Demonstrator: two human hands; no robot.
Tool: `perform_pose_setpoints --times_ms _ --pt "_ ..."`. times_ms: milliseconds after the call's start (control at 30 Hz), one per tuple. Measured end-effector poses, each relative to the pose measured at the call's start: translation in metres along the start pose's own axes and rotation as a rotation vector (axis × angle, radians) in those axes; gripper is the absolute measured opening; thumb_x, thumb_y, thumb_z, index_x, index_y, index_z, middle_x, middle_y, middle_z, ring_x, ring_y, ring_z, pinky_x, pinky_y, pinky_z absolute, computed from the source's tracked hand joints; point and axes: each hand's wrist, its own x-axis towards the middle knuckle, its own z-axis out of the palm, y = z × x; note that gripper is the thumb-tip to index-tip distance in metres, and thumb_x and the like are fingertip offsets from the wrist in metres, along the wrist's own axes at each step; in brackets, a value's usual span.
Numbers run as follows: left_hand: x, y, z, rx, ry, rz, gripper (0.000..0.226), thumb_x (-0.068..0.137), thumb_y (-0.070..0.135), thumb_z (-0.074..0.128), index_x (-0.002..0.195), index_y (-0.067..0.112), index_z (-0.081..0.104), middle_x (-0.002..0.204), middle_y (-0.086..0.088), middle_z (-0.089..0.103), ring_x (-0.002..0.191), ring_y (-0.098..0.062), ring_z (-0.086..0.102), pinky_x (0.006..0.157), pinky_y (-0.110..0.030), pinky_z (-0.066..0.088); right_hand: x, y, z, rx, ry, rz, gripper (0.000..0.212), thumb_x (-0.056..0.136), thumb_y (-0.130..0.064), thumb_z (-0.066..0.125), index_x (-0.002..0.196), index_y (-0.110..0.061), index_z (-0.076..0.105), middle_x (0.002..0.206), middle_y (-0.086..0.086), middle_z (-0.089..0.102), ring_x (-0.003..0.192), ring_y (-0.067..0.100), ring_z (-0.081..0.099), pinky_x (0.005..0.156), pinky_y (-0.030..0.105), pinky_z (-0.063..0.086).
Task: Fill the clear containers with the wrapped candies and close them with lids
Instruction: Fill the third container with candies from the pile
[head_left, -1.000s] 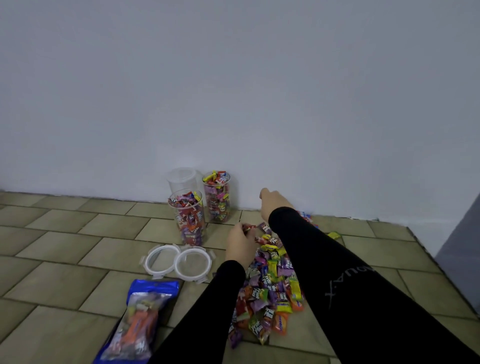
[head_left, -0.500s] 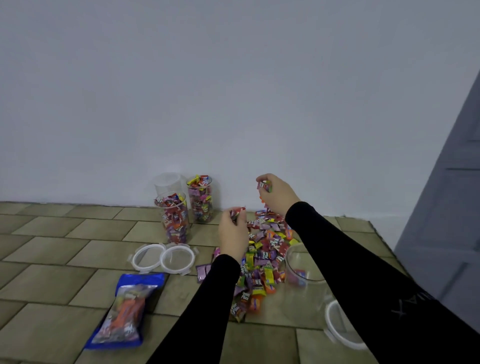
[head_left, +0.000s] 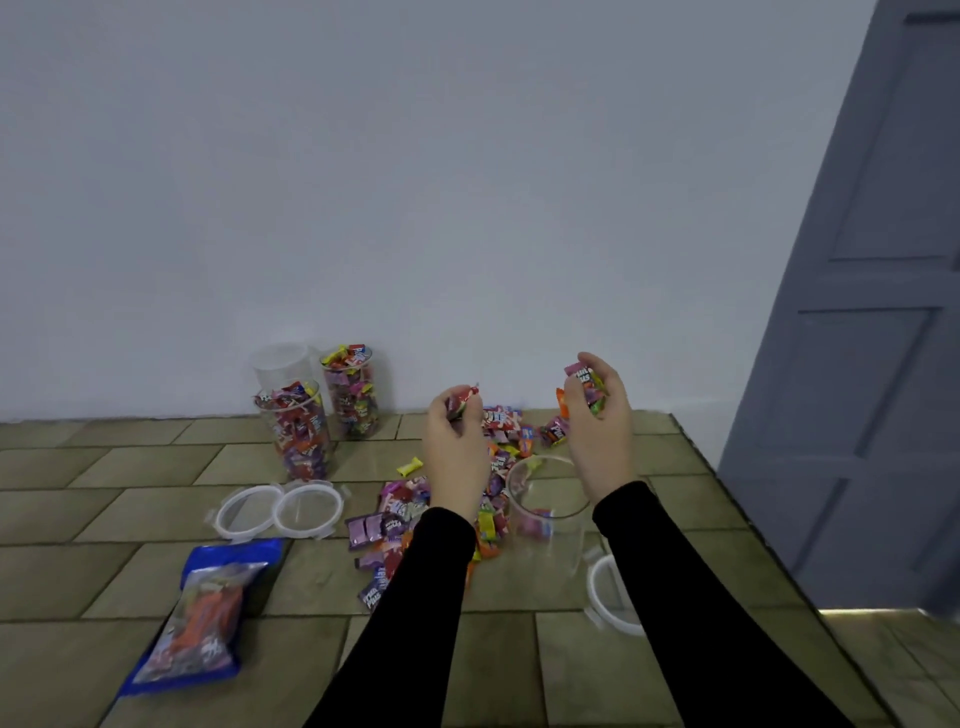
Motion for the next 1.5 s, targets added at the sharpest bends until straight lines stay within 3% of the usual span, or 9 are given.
perform_pose_setpoints --times_ms 233,433,567,667,900,1100,1267,1400,1500 --pt "-0.02 0.002 0.019 -0.085 -0.028 0.021 0.013 0.098 0.023 0.054 0.11 0.02 0.058 0.1 0.006 0.06 0.087 0.0 0.056 0.075 -0.008 0.045 -0.01 0.007 -0.001 0.095 0.198 0.065 0.022 0.096 -0.023 0.052 0.107 -0.042 0.057 0.124 0.006 0.059 0.098 0.016 0.054 0.091 0.044 0.05" --pt "-0.03 -0.003 0.025 -0.086 -0.072 0.035 0.011 0.097 0.019 0.056 0.107 0.023 0.058 0.103 0.006 0.062 0.091 0.005 0.056 0.074 -0.005 0.043 -0.014 0.01 0.003 0.061 0.262 0.07 0.022 0.097 -0.024 0.049 0.115 -0.036 0.054 0.121 -0.004 0.059 0.096 0.023 0.062 0.085 0.044 0.053" --pt "-0.033 -0.004 0.025 -0.04 -0.095 0.079 0.013 0.097 0.02 0.055 0.11 0.023 0.058 0.106 0.009 0.061 0.095 0.001 0.056 0.074 -0.003 0.04 -0.016 0.012 0.004 0.049 0.248 0.042 0.022 0.097 -0.025 0.05 0.114 -0.038 0.055 0.113 0.001 0.062 0.076 0.019 0.059 0.077 0.047 0.054" --pt "-0.034 -0.007 0.024 -0.053 -0.102 0.078 0.009 0.097 0.021 0.055 0.105 0.026 0.058 0.106 -0.002 0.06 0.094 -0.006 0.055 0.073 -0.006 0.042 -0.017 0.013 0.003 0.028 0.261 0.043 0.022 0.095 -0.026 0.051 0.11 -0.043 0.055 0.118 0.001 0.061 0.091 0.025 0.061 0.085 0.052 0.053" --pt "-0.035 -0.007 0.023 -0.092 -0.149 0.082 0.007 0.096 0.023 0.058 0.09 0.027 0.06 0.083 -0.01 0.053 0.075 -0.015 0.051 0.07 -0.025 0.046 -0.016 0.011 0.001 0.043 0.194 0.02 0.024 0.096 -0.012 0.051 0.115 -0.023 0.058 0.112 0.001 0.06 0.082 0.012 0.056 0.079 0.04 0.05" --pt "-0.037 -0.005 0.023 -0.111 -0.14 0.056 0.008 0.093 0.013 0.061 0.085 0.013 0.059 0.075 -0.002 0.049 0.064 -0.005 0.044 0.058 -0.011 0.038 -0.016 0.013 0.002 0.05 0.177 0.017 0.024 0.094 -0.013 0.052 0.112 -0.028 0.059 0.113 0.004 0.061 0.083 0.013 0.055 0.076 0.038 0.049" --pt "-0.037 -0.009 0.022 -0.143 -0.173 0.009 0.022 0.088 -0.003 0.057 0.077 0.016 0.061 0.064 0.009 0.047 0.055 0.0 0.042 0.054 -0.012 0.037 -0.015 0.015 0.002 0.044 0.171 0.017 0.025 0.092 -0.018 0.053 0.107 -0.037 0.059 0.11 0.007 0.061 0.086 0.016 0.054 0.079 0.041 0.047" --pt "-0.035 -0.007 0.024 -0.166 -0.171 0.013 0.021 0.088 -0.005 0.057 0.084 0.015 0.061 0.072 0.005 0.048 0.06 0.001 0.043 0.059 -0.012 0.04 -0.014 0.014 0.0 0.089 0.192 0.013 0.023 0.095 -0.011 0.052 0.111 -0.025 0.059 0.102 0.0 0.058 0.076 0.011 0.052 0.072 0.031 0.046" --pt "-0.034 -0.01 0.027 -0.181 -0.167 0.013 0.017 0.089 0.002 0.059 0.094 0.017 0.06 0.085 -0.002 0.057 0.077 -0.009 0.055 0.071 -0.026 0.049 -0.015 0.012 0.001 0.107 0.209 0.015 0.024 0.095 -0.009 0.052 0.11 -0.026 0.059 0.103 0.0 0.058 0.077 0.011 0.053 0.073 0.033 0.048"
